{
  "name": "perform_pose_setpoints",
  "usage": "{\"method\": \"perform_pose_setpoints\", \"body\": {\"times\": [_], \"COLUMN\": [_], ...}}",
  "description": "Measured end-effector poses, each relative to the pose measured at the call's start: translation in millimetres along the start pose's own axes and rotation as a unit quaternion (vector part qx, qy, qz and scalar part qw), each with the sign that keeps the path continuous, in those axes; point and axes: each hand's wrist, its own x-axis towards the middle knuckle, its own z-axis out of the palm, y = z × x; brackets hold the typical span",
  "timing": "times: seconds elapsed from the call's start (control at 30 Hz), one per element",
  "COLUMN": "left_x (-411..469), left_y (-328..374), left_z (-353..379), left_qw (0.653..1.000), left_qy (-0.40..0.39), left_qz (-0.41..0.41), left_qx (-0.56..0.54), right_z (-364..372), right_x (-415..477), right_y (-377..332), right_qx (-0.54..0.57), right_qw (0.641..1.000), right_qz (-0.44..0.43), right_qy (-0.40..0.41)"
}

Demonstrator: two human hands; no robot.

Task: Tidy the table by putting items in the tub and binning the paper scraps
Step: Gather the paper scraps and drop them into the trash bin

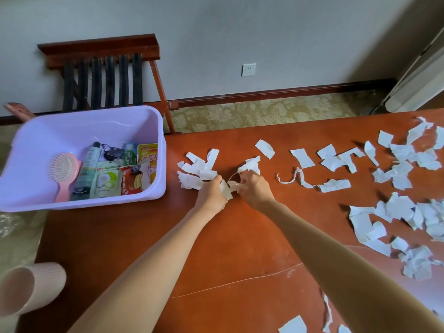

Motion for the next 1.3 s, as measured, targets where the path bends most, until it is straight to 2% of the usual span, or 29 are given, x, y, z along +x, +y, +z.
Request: {"method": "perform_pose_setpoints", "body": {"times": [0.2,0.43,0.7,0.9,1.1,1.3], "left_x": [-13,-33,-65,-84,-92,-97], "left_y": [-12,-27,-46,-72,-91,-98], "left_z": [6,4,-15,-30,-34,-39], "left_qw": [0.999,0.992,0.977,0.951,0.935,0.934], "left_qy": [0.051,0.11,0.163,0.206,0.204,0.191], "left_qz": [-0.006,0.017,-0.04,-0.099,-0.123,-0.121], "left_qx": [-0.02,-0.054,-0.129,-0.207,-0.264,-0.276], "right_z": [1,-2,19,34,42,53], "right_x": [-10,-20,-32,-24,-4,7], "right_y": [13,4,-22,-52,-84,-99], "right_qx": [0.003,-0.002,0.078,0.071,-0.014,-0.016], "right_qw": [1.0,0.999,0.995,0.994,0.988,0.991], "right_qz": [0.018,-0.047,-0.038,-0.064,-0.126,-0.079], "right_qy": [0.015,0.022,-0.058,-0.062,-0.087,-0.103]}}
